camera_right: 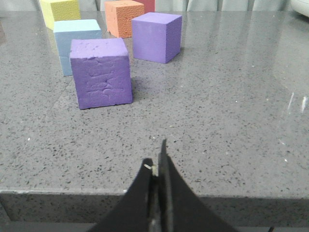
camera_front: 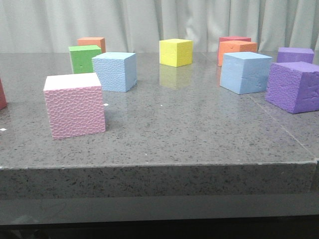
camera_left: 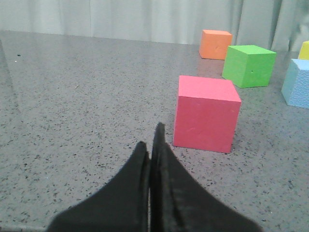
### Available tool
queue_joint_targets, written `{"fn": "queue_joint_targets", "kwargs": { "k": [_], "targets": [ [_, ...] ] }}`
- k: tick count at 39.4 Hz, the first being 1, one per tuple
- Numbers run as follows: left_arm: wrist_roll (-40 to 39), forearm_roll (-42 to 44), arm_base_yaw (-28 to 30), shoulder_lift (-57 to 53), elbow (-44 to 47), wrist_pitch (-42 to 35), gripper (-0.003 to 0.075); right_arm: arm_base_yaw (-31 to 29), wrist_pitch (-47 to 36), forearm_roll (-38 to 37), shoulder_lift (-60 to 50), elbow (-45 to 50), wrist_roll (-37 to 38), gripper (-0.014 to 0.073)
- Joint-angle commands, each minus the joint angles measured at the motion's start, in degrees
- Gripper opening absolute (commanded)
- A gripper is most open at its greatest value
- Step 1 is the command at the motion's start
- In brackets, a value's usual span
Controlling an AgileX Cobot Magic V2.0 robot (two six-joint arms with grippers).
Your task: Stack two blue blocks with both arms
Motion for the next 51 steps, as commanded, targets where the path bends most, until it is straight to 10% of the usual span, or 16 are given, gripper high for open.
{"fn": "queue_joint_targets", "kwargs": {
  "k": [1, 33, 51],
  "targets": [
    [-0.26, -0.35, -0.37, -1.00, 0.19, -5.07, -0.0020, -0.30, -4.20, -0.10, -1.01, -0.41, -0.55, -0.0066],
    [-0.26, -0.35, -0.37, -1.00, 0.19, -6.17, -0.0020, -0.30, -6.65, -0.10, -1.01, -0.41, -0.55, -0.0066],
    [-0.26, -0.58, -0.37, -1.00, 0.19, -22.13, -0.0020, -0.30, -13.89, -0.10, -1.01, -0.41, -0.55, -0.0066]
  ]
}}
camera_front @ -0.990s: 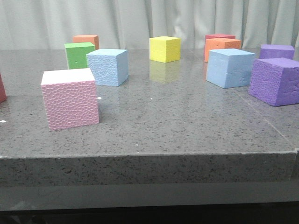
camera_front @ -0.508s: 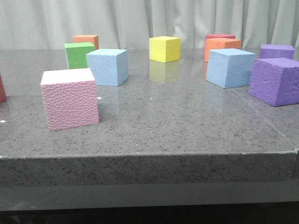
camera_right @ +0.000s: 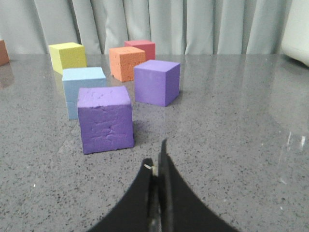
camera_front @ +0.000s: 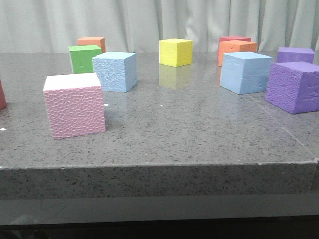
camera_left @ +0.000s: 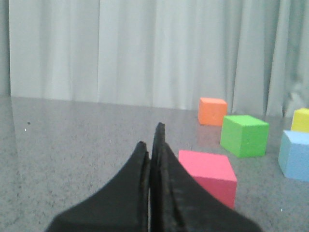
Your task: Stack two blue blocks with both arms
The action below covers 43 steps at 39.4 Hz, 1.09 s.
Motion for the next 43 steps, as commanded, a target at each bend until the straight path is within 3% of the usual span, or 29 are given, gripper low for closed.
{"fn": "queue_joint_targets", "kwargs": {
  "k": [1, 22, 34, 43],
  "targets": [
    [-0.26, -0.47, -0.37, -1.00, 0.19, -8.19, -0.0020, -0.30, -5.50, -0.10, -1.01, -0.41, -0.55, -0.0066],
    [-0.26, -0.47, -0.37, -1.00, 0.19, -9.23, -0.0020, -0.30, -6.72, -0.10, -1.01, -0.41, -0.55, -0.0066],
    [-0.26, -0.47, -0.37, -1.00, -0.09, -16.01, -0.0020, -0.30, -23.04, -0.10, -1.01, -0.72, -0.49, -0.0066],
    [-0.35, -5.39, -0.37, -0.19, -4.26, -13.76, -0.0020, -0.30, -16.89, -0.10, -0.95, -6.81, -0.49, -0.0066]
  ]
}}
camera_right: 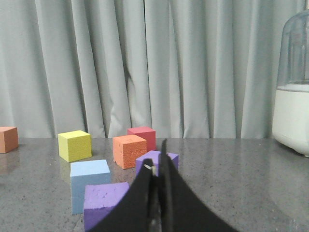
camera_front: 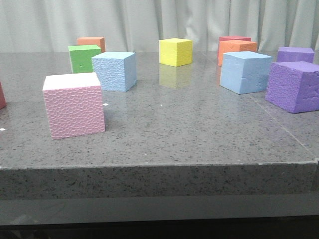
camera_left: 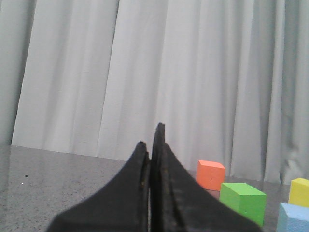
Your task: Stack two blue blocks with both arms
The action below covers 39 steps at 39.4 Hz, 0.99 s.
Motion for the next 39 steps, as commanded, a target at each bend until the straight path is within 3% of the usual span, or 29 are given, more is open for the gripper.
{"fn": "queue_joint_targets", "kwargs": {
  "k": [1, 10, 21, 25, 32, 39],
  "targets": [
    [-0.35, -1.51, -0.37, 0.33, -4.47, -2.06, -0.0020, -0.30, -2.19, -0.10, -0.77, -5.11, -0.49, -0.0066],
    [-0.35, -1.28, -0.37, 10.71, -15.83, 4.87, -0.0020, -0.24, 2.37, -0.10, 3.80, -16.05, -0.49, -0.0066],
    [-0.35, 6.58, -0.37, 28.26, -33.89, 19.59, -0.0020, -0.24, 28.04, -0.10, 18.65, -36.19, -0.49, -0.0066],
    [-0.35, 6.58, -0.37, 32.95, -38.90, 24.62, -0.0020, -0.24, 33.11, -0.10, 24.55, -41.09, -0.49, -0.0066],
    [-0.35, 6.47, -0.37, 39.22, -44.01, 33.88, -0.0020, -0.24, 39.57, -0.10, 33.19, -46.10, -0.49, -0.0066],
    [-0.35, 6.47, -0.37, 42.73, -44.37, 35.10, -0.0020, -0.24, 40.06, 0.33, 35.96, -46.56, -0.49, -0.0066]
  ]
}}
